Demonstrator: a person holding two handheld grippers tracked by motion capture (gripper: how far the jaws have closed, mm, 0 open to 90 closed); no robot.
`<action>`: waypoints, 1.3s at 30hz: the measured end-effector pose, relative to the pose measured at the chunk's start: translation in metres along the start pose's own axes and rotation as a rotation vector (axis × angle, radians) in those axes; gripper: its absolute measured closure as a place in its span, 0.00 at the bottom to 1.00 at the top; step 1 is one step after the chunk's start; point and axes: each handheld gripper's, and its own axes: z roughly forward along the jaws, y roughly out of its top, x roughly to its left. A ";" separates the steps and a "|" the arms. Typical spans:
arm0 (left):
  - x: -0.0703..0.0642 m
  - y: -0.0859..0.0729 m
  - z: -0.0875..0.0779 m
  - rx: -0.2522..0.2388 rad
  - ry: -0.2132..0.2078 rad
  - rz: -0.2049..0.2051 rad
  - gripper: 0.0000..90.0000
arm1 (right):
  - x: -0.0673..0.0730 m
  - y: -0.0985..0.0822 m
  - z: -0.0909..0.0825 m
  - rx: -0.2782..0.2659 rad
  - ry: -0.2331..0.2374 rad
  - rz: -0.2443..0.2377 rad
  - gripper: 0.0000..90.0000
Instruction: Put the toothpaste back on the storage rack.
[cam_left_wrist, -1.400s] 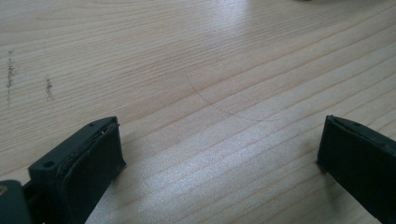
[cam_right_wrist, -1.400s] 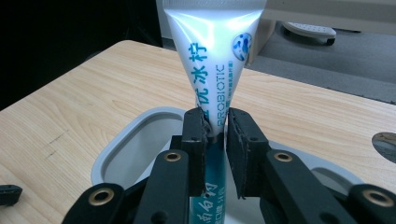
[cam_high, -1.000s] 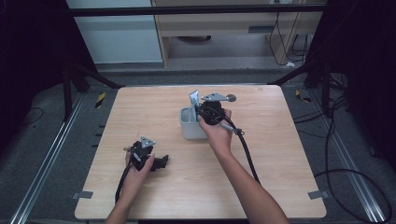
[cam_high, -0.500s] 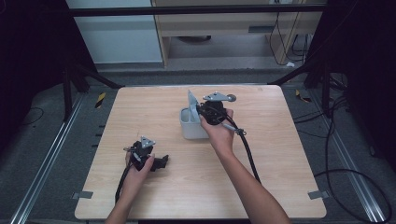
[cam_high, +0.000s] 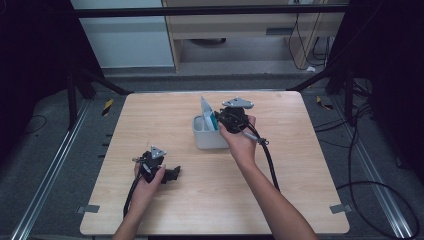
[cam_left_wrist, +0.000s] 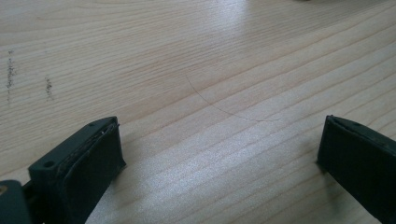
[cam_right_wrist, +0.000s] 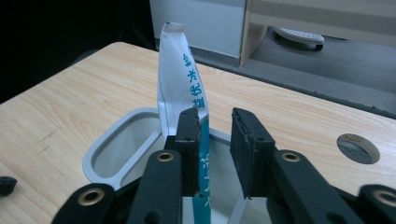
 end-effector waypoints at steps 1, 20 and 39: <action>0.000 0.000 0.000 0.000 0.000 0.000 0.00 | 0.000 0.000 0.000 0.000 0.000 0.000 0.80; 0.000 0.000 0.000 0.000 0.000 0.000 0.00 | -0.011 0.001 -0.011 0.024 -0.021 -0.007 0.48; 0.000 0.000 0.000 0.000 0.000 0.000 0.00 | -0.025 0.003 -0.021 0.054 0.007 -0.056 0.20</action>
